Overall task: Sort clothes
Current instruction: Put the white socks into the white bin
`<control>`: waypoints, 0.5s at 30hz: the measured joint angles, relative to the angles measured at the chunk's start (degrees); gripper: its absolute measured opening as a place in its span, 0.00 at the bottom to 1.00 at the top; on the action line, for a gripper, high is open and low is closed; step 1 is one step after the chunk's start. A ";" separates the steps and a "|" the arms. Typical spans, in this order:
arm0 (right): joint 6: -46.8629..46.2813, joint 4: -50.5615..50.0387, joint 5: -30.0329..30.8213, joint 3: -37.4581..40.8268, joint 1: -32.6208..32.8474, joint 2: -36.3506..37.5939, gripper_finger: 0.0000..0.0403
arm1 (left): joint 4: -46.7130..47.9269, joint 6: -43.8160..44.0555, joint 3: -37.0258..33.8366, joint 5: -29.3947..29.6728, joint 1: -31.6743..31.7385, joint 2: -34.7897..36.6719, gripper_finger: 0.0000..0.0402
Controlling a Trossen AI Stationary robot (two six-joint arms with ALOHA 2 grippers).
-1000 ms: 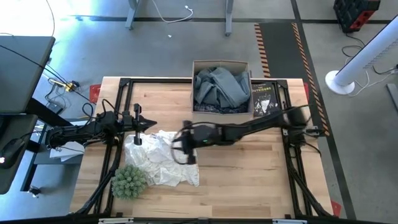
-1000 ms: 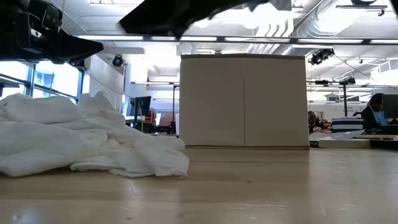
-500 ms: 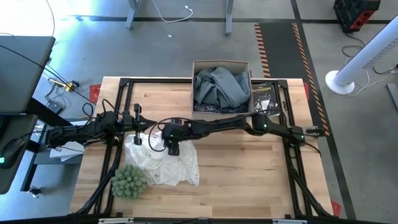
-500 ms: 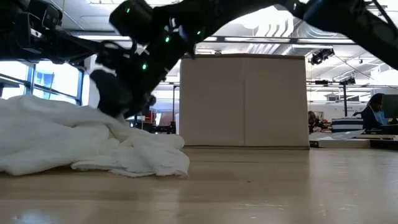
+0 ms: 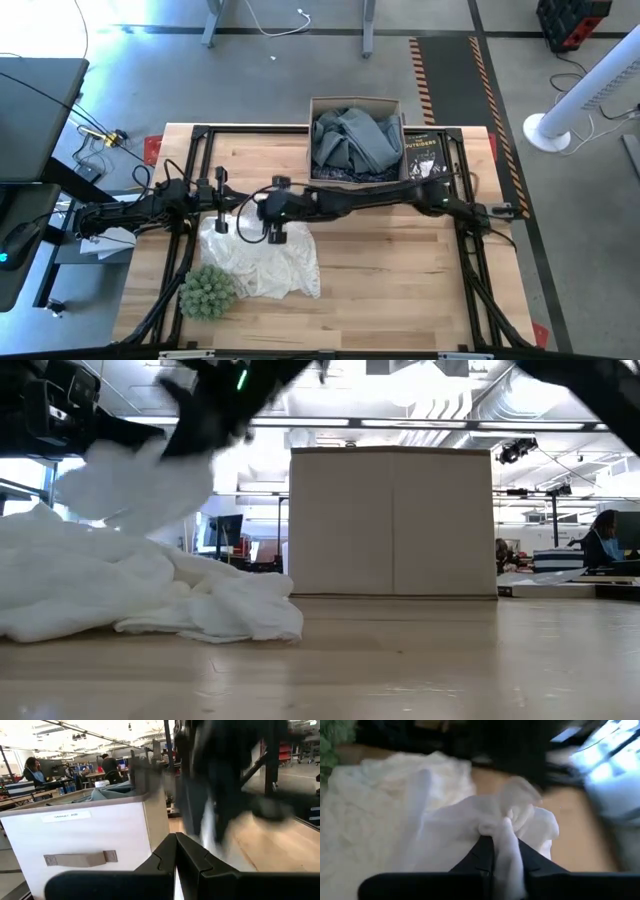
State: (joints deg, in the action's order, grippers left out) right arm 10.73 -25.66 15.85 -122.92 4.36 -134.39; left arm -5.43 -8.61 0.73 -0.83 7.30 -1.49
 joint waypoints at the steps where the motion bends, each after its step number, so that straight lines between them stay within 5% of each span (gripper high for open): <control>1: 1.58 -1.76 2.11 -0.03 0.37 1.98 0.03 | -0.01 0.01 0.00 0.01 -0.01 0.00 0.00; 10: 11.71 -16.28 25.74 -0.09 2.06 20.09 0.03 | 0.06 -0.01 0.00 -0.02 -0.02 -0.01 0.00; 15: 8.59 -24.88 28.08 -0.03 -4.98 26.33 0.03 | 0.04 0.01 0.00 -0.02 -0.01 -0.01 0.00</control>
State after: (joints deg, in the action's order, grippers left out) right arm 19.32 -50.54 43.93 -122.96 -0.62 -108.06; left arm -5.39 -8.60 0.73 -0.85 7.29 -1.50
